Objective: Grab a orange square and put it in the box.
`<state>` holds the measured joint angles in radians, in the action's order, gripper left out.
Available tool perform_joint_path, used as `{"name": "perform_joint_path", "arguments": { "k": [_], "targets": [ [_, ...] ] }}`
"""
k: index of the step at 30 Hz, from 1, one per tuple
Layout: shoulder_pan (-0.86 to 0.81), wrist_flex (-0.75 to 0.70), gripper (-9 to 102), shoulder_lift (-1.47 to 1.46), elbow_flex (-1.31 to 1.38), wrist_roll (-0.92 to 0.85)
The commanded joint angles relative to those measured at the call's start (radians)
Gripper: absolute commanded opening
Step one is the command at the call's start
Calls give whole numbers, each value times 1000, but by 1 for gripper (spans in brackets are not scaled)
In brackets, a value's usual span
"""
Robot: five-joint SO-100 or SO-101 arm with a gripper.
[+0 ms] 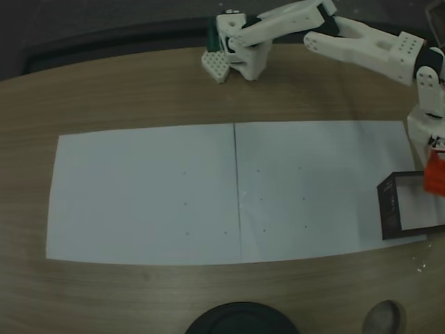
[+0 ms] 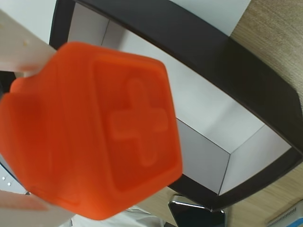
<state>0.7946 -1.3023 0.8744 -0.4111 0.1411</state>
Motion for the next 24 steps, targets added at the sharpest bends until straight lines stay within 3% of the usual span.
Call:
{"name": "perform_joint_path", "arguments": {
  "k": [1, 17, 24],
  "targets": [
    [2, 20, 14, 48, 74, 2],
    [-69, 23, 14, 49, 74, 2],
    [-81, 15, 31, 48, 72, 2]
  ]
}}
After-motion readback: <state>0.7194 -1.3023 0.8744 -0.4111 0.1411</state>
